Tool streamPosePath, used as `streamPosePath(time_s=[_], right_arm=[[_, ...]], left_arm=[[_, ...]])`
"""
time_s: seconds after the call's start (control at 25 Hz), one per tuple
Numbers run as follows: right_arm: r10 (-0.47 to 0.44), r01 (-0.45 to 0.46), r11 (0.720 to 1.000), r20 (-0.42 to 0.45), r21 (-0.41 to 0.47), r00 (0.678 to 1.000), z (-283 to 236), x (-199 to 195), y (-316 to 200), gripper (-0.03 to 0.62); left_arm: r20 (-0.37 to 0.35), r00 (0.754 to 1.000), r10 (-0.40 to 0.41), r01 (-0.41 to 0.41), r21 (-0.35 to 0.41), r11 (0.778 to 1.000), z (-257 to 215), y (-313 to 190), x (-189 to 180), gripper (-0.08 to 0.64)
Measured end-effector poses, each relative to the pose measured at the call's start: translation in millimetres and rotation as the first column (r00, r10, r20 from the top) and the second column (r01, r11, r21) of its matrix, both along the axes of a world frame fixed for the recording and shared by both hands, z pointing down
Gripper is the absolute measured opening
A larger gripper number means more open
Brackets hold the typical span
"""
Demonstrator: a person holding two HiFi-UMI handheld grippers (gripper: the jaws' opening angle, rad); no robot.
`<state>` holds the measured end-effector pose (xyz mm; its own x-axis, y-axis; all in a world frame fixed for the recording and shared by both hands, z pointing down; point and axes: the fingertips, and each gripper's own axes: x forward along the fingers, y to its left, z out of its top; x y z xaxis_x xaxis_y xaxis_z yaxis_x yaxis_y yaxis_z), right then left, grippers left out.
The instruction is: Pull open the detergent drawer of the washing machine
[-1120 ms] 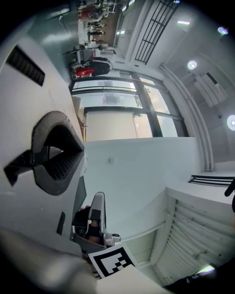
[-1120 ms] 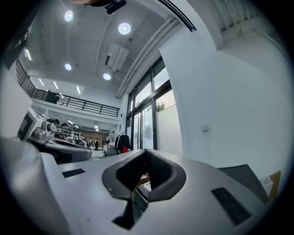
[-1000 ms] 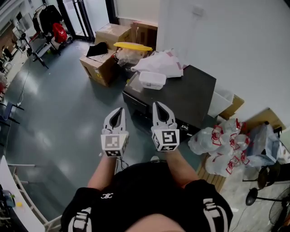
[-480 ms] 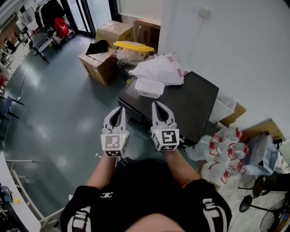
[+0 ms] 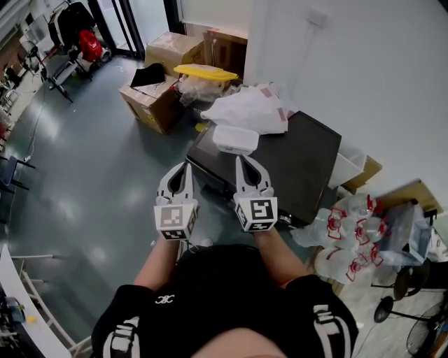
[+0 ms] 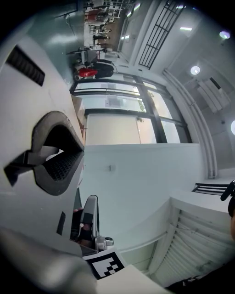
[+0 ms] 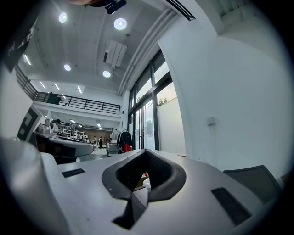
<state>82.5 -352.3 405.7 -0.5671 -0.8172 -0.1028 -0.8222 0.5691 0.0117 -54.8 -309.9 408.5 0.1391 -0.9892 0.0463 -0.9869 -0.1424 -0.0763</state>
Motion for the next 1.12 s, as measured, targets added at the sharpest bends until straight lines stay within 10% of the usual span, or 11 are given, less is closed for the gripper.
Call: streamPosePath(time_s=[0.28,0.4,0.48,0.76,0.92,1.12], right_arm=[[0.014,-0.014,1.0,-0.017,-0.011,1.0,5.5,-2.5,-5.6,0.002],[0.017,-0.018,1.0,-0.023,-0.015,1.0,8.3,-2.9,-8.3,0.002],[0.018,-0.018,1.0,-0.025,-0.016,1.0,9.2,-3.7,-8.9,0.002],[0.019,-0.019,1.0,-0.027,-0.016,0.999,9.2,-4.8,-9.5,0.002],[0.019,-0.02,0.999,-0.03,-0.027,0.999,12.6,-4.5,-8.3,0.002],[0.016,-0.017,0.998,-0.028,-0.056,0.999,20.2,-2.6,-5.5,0.002]], left_arm=[[-0.013,0.995,0.096,-0.096,0.003,0.995,3.4,-11.9,2.9,0.02],[-0.04,0.982,0.184,-0.185,-0.02,0.982,8.8,-19.2,9.6,0.281],[-0.019,0.979,0.202,-0.202,-0.027,0.979,11.7,-21.4,9.7,0.33],[0.007,0.981,0.191,-0.191,-0.033,0.981,17.2,-24.8,2.4,0.347],[-0.18,0.959,0.22,-0.231,-0.043,0.972,23.7,-26.2,-6.6,0.347],[-0.497,0.831,0.249,-0.306,-0.034,0.951,43.1,-24.1,-21.0,0.347]])
